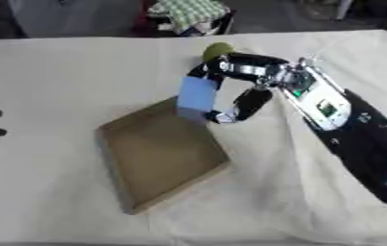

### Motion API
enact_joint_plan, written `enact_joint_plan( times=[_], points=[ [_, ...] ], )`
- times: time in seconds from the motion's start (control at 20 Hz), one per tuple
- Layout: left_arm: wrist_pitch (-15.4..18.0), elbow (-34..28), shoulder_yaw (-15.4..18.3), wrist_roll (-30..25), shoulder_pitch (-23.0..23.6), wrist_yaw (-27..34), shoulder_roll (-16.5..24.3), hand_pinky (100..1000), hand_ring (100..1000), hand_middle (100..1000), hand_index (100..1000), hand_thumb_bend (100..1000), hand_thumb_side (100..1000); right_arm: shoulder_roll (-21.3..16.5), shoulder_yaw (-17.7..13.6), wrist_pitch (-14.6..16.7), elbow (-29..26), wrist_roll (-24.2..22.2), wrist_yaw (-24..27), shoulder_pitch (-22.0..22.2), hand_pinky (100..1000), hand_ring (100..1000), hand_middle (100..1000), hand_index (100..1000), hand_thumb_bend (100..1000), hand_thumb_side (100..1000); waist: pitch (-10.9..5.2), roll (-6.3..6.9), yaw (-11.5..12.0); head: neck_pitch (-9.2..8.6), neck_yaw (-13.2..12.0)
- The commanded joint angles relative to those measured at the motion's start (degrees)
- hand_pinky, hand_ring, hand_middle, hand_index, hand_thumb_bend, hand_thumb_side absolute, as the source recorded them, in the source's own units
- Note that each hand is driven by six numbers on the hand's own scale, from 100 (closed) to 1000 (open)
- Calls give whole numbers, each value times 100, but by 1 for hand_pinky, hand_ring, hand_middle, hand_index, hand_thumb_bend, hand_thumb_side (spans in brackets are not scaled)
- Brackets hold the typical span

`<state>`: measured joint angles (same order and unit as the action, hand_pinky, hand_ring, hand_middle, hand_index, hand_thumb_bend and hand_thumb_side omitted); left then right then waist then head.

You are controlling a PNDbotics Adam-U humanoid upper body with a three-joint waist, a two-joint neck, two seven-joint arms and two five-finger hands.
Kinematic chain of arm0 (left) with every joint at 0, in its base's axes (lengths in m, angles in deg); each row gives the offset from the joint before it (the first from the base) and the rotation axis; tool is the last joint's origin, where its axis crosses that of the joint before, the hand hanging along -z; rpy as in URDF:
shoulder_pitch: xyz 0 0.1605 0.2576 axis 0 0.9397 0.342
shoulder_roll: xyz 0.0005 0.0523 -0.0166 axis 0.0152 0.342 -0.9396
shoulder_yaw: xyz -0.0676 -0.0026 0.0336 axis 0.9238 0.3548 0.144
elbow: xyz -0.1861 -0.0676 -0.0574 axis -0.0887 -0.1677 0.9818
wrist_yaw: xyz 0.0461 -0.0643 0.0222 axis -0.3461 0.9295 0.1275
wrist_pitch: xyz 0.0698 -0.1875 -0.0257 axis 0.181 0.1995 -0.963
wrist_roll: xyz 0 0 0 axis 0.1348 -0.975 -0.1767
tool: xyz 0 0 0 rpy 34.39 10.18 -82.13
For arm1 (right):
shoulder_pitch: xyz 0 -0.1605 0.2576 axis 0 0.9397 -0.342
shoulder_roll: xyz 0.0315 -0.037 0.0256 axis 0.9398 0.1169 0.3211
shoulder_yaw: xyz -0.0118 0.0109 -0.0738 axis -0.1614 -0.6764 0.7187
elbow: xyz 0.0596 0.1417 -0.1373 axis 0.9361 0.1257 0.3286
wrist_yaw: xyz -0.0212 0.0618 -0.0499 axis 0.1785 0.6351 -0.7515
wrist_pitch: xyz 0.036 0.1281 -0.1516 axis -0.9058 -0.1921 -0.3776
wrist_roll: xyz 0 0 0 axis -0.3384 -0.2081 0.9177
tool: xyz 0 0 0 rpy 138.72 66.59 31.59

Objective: Pick up objects on the table and place them in the box.

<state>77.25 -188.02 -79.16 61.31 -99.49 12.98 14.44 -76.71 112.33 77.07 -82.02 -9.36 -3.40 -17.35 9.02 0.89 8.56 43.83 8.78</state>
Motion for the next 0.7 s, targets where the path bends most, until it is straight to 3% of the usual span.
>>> enact_joint_plan(
  times=[0.05,0.3,0.7],
  points=[
    [6,-73,-18,-26,-66,9,57,614,747,795,735,100,730,64,63,58,-201,-257,130,-163,685,715,624,807,242,202,-74,-10,11,29,45],
    [4,-68,-35,-44,-71,13,47,614,747,795,735,100,729,402,155,107,91,-377,-10,-318,710,758,731,871,269,221,-87,2,47,29,107],
    [0,-65,-64,-73,-79,23,27,614,747,795,735,100,730,886,144,435,991,-331,-982,-588,781,842,884,963,334,267,-91,15,126,29,187]
  ],
)
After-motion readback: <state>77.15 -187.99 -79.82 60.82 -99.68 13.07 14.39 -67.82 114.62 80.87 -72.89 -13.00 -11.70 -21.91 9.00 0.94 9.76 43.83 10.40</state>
